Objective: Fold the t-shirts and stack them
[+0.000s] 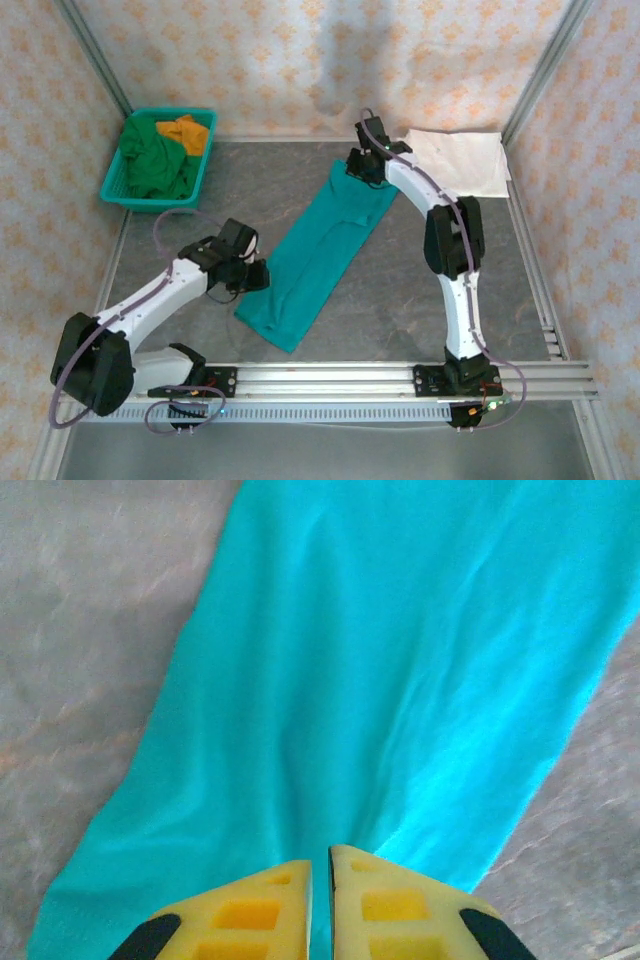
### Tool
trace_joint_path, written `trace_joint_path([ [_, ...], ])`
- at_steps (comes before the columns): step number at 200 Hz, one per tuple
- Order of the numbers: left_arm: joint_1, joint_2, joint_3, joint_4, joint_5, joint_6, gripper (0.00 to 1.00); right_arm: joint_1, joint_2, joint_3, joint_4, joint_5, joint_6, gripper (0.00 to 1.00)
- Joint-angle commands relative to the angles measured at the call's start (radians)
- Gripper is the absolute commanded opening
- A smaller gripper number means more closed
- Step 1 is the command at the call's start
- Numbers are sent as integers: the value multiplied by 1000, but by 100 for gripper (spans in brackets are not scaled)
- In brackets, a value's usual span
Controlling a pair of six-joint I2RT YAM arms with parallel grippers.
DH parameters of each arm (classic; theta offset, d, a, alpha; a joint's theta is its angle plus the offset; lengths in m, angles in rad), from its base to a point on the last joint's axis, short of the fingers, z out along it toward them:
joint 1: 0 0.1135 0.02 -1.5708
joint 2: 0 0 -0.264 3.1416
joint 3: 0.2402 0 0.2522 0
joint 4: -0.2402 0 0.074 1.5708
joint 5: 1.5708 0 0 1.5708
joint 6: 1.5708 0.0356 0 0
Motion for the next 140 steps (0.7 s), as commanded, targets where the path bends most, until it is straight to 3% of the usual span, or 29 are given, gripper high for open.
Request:
trace_joint_path([
  [1, 1, 149, 129, 63, -8, 99, 11, -12, -35, -95, 64, 53, 25, 21],
  [20, 2, 321, 259, 81, -44, 136, 1, -7, 36, 1, 15, -23, -15, 19],
  [66, 11, 525, 301, 163, -100, 134, 1, 8, 249, 255, -113, -76, -33, 18],
  [101, 12, 498, 144, 217, -123, 89, 1, 9, 351, 355, -165, -47, 31, 17],
  [140, -6, 381, -100, 287, -63, -31, 1, 5, 463, 462, -215, -7, 94, 15],
])
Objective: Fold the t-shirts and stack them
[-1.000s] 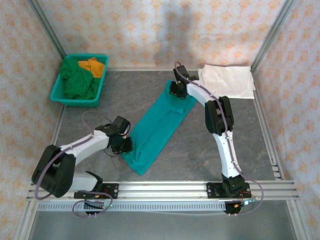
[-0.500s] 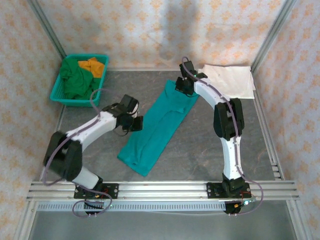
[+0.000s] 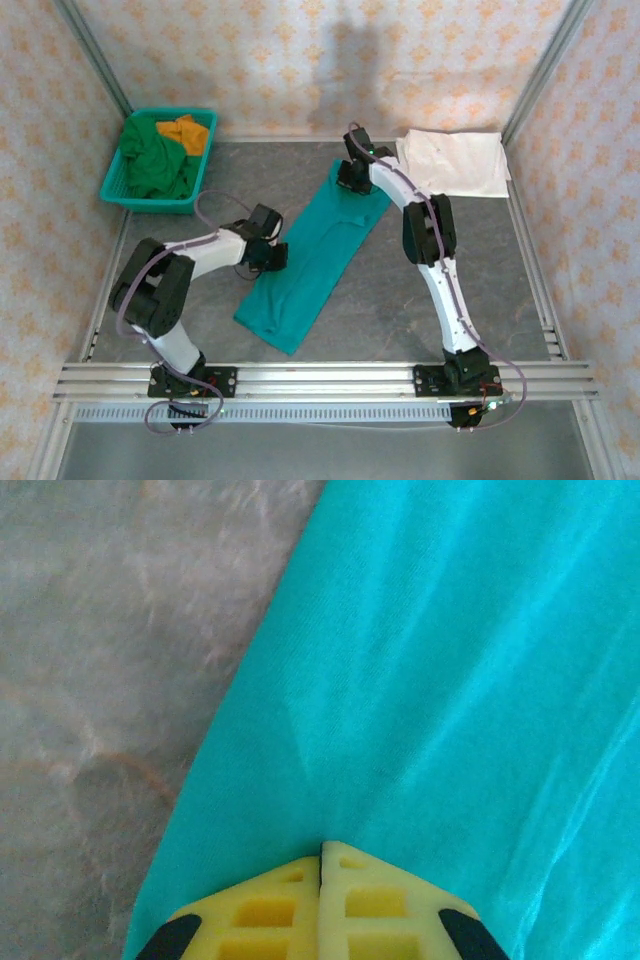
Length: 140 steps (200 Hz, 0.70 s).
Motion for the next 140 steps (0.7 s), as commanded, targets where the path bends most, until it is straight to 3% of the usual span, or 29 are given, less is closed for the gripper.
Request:
trace_joint_path([
  [1, -15, -35, -157, -51, 10, -85, 1, -2, 85, 74, -83, 44, 56, 15],
  [44, -101, -141, -258, -25, -43, -176, 1, -1, 272, 293, -36, -79, 119, 13],
  [97, -123, -61, -126, 69, 4, -227, 6, 5, 316, 394, 228, -181, 184, 13],
  [119, -150, -64, -96, 39, -14, -230, 8, 1, 243, 429, 177, -209, 139, 13],
  [140, -153, -112, -116, 18, -58, -242, 10, 8, 76, 285, 94, -140, 60, 13],
])
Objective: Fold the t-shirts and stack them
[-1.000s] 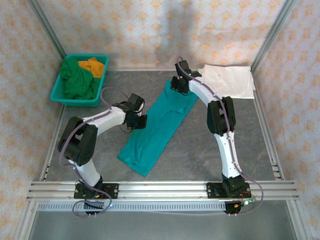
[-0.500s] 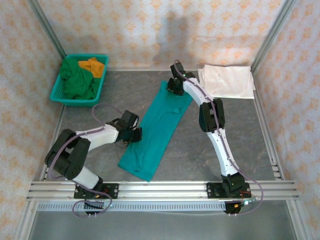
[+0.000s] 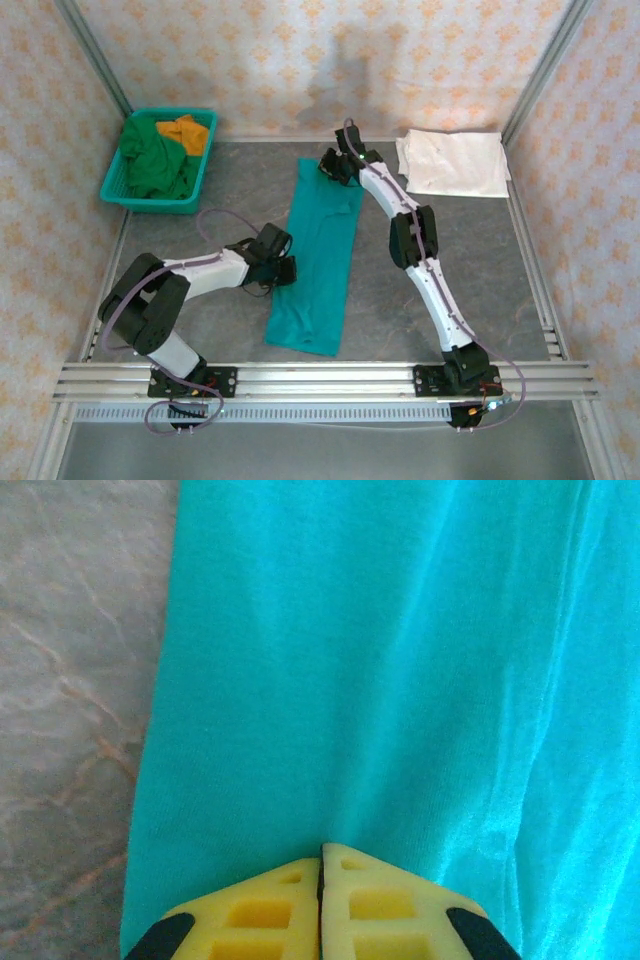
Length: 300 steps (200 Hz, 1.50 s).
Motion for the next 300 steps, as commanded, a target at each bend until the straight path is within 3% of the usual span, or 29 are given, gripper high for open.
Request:
trace_joint_path([
  [1, -11, -37, -13, -88, -46, -29, 11, -4, -200, -100, -71, 64, -82, 13],
  [13, -11, -78, -23, -98, -69, -29, 19, 2, -302, -225, -107, 125, -118, 13],
  [32, -11, -147, -23, -104, -99, -5, 23, 8, -426, -411, -153, 227, -149, 13],
  [45, -11, -187, -11, -111, -123, 18, 38, 13, -483, -523, -162, 276, -172, 13],
  [69, -2, -239, 0, -82, -167, 68, 52, 30, -516, -644, -157, 331, -195, 12],
  [89, 31, -257, 0, -37, -156, 92, 53, 40, -499, -669, -140, 312, -197, 10],
  [124, 88, -265, -8, 29, -133, 117, 53, 52, -437, -632, -137, 295, -195, 9],
  [176, 133, -219, -4, 24, -185, 157, 53, 54, -303, -519, -153, 337, -165, 7],
  [203, 171, -179, 12, 35, -197, 151, 53, 46, -161, -346, -186, 341, -105, 7],
  [240, 216, -89, 108, 21, -182, 176, 53, 11, 58, 36, -218, 286, -6, 7],
  [268, 229, -30, 189, 10, -171, 206, 55, 1, 21, 28, -88, 241, 17, 13],
  [300, 231, -32, 233, -19, -146, 212, 57, 1, -104, 13, -100, 131, -3, 22],
])
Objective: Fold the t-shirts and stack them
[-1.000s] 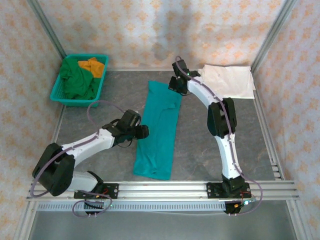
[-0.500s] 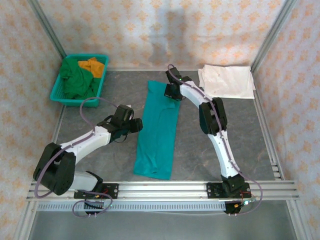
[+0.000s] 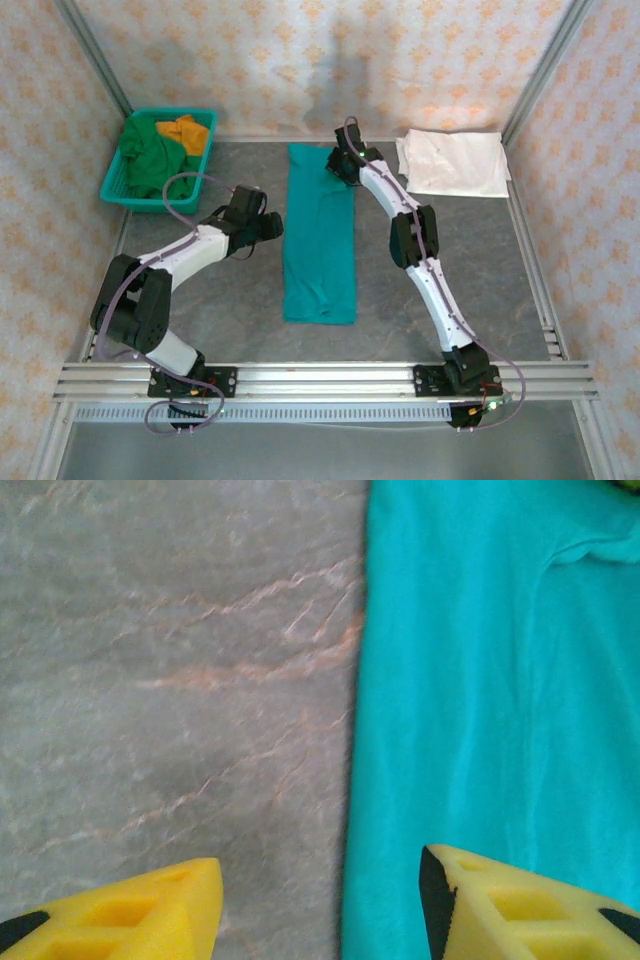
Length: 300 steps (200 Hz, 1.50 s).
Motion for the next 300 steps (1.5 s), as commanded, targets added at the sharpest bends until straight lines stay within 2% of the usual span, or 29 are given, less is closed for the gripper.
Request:
trace_joint_path([
  [1, 8, -10, 32, -26, 8, 25, 57, -3, -103, -11, -28, -78, -1, 23],
  [27, 8, -81, -20, -39, 55, -1, 58, 5, -290, -140, -74, -107, -57, 28],
  [47, 4, -151, -80, -61, 116, -19, 59, 20, -481, -369, -61, -144, -109, 31],
  [64, -8, -229, -139, -92, 152, -24, 59, 36, -700, -699, 61, -175, -128, 34],
  [84, -24, -325, -210, -114, 213, -11, 68, 55, -1009, -1205, 380, -204, -89, 36],
  [101, -36, -372, -261, -109, 329, -5, 69, 62, -1236, -1574, 623, -214, -57, 45],
  [116, -62, -372, -302, -102, 410, -5, 69, 65, -1378, -1811, 725, -212, -5, 48],
  [129, -98, -343, -311, -130, 427, -9, 66, 70, -1442, -1939, 742, -266, 36, 47],
  [143, -150, -308, -318, -144, 435, -14, 64, 100, -1476, -2025, 721, -324, 58, 45],
  [164, -228, -274, -340, -136, 408, -46, 61, 168, -1523, -2121, 671, -326, 76, 45],
  [180, -262, -264, -376, -108, 392, -94, 54, 200, -1553, -2194, 695, -328, 104, 45],
  [231, -270, -302, -406, -163, 287, -107, 50, 238, -1544, -2279, 744, -331, 129, 44],
  [300, -290, -243, -421, -59, 324, -151, 46, 244, -1515, -2328, 809, -359, 137, 43],
])
